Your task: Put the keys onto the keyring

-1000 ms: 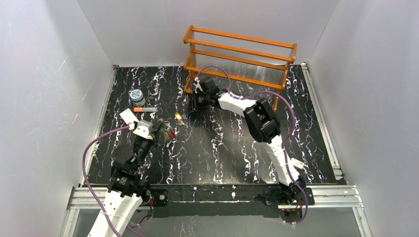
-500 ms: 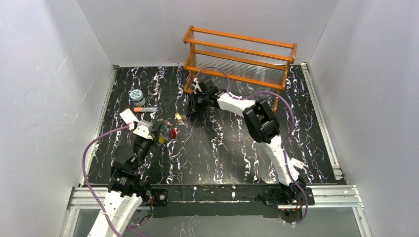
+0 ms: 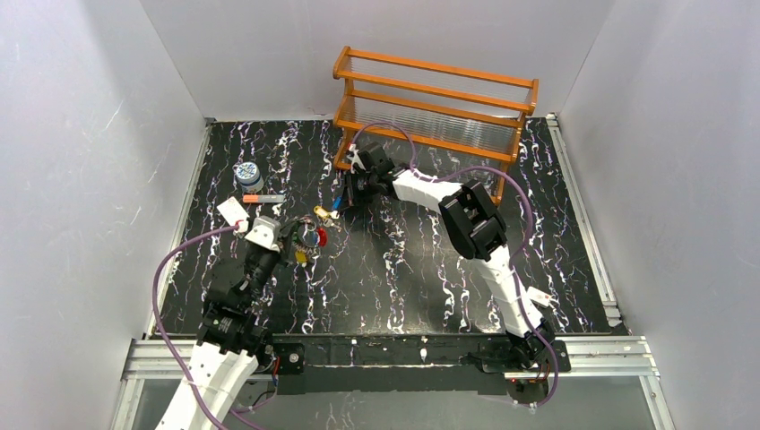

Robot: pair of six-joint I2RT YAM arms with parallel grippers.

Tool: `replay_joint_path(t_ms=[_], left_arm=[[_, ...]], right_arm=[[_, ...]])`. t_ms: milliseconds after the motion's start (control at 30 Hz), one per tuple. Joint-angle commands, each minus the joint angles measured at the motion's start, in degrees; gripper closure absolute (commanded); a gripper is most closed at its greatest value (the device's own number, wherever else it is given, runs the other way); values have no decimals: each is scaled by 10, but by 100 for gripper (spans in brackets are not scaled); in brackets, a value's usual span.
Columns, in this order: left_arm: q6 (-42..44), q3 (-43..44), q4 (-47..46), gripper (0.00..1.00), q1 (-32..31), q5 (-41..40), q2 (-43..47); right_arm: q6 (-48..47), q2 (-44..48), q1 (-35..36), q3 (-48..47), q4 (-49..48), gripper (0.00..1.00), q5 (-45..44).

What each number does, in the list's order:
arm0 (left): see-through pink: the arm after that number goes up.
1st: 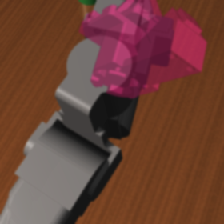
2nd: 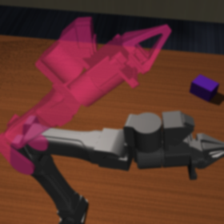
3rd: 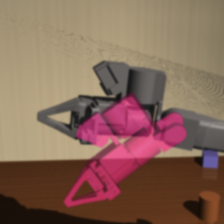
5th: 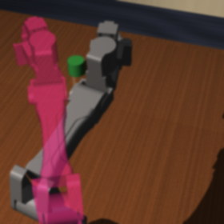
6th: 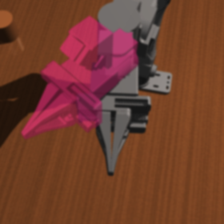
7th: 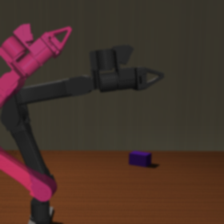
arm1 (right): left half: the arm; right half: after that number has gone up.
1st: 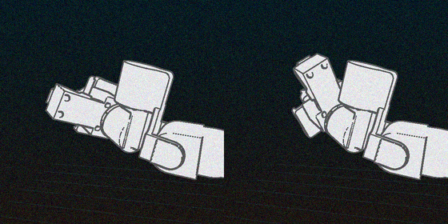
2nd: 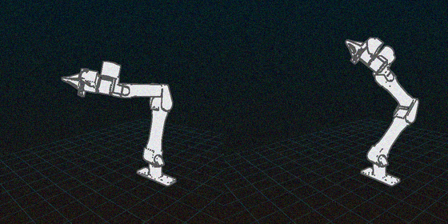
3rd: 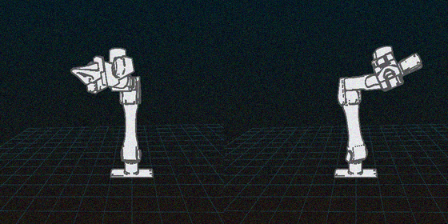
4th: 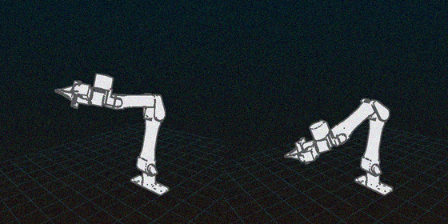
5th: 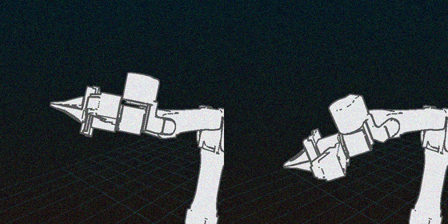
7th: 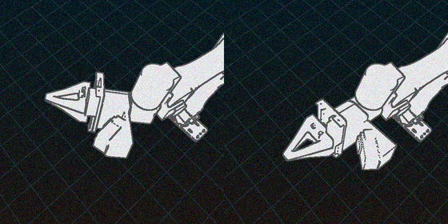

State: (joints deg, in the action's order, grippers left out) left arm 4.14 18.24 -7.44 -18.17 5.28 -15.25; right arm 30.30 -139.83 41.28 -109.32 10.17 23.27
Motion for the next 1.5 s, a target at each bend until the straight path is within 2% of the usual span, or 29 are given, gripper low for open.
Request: replay_joint_path(t_ms=[0, 133, 267, 400, 533, 633, 900, 1067, 1167, 1300, 1467], left_arm=[[14, 9, -24, 100, 2, 32, -18], [20, 19, -21, 100, 2, 62, -48], [30, 27, -22, 100, 2, 110, -78], [34, 31, -29, 100, 2, 148, -107], [35, 30, -46, 100, 2, 203, -135], [25, 30, -64, 100, 2, 239, -164], [-48, 26, -138, 100, 0, 342, -249], [-116, 0, -225, 100, -27, 347, -285], [-121, -3, -237, 100, -64, 322, -313], [-105, -9, -252, 100, -139, 260, -347], [-94, -10, -275, 100, -197, 223, -408]], right_arm=[[-44, 69, 1, 48, -11, 99, -19], [-76, 158, -9, 129, -49, 99, -16], [-69, 248, -58, 219, -117, 99, 64], [-81, 321, -104, 267, -115, 99, 89], [-133, 396, -121, 317, -77, 99, 7], [-166, 458, -121, 371, -94, 99, -61], [-237, 604, -121, 544, -199, 99, -81], [-209, 691, -121, 668, -302, 99, -85], [-203, 714, -121, 691, -290, 99, -69], [-207, 727, -121, 682, -210, 99, -36], [-177, 761, -121, 741, -256, 99, 33]])
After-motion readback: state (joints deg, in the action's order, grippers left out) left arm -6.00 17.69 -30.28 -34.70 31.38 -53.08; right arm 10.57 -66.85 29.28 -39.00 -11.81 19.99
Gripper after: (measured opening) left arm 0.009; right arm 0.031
